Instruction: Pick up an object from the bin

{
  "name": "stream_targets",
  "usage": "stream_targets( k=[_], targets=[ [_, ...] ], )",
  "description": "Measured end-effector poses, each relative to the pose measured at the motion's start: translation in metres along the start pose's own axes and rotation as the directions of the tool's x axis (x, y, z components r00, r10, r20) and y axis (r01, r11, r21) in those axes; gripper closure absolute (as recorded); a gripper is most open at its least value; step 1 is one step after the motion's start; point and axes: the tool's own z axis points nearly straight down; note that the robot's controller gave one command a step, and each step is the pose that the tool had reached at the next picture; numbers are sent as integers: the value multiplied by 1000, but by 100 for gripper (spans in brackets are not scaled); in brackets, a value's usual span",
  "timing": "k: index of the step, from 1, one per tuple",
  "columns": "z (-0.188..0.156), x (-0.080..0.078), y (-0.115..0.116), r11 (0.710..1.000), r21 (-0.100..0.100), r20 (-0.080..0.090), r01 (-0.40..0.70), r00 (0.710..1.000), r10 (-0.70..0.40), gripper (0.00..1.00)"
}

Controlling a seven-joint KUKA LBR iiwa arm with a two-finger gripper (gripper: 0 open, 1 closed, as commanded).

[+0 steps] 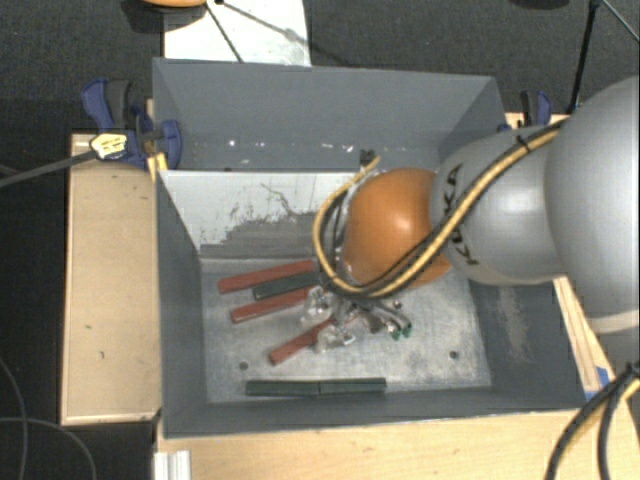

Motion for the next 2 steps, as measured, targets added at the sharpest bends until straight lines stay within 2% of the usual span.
stream_targets(
  k=[1, 2],
  targets=[
    [-171, -32, -19, 1000, 2, -1, 1, 1000, -1, 100],
    [-169, -31, -19, 1000, 1, -5, 1, 1000, -1, 100]
  ],
)
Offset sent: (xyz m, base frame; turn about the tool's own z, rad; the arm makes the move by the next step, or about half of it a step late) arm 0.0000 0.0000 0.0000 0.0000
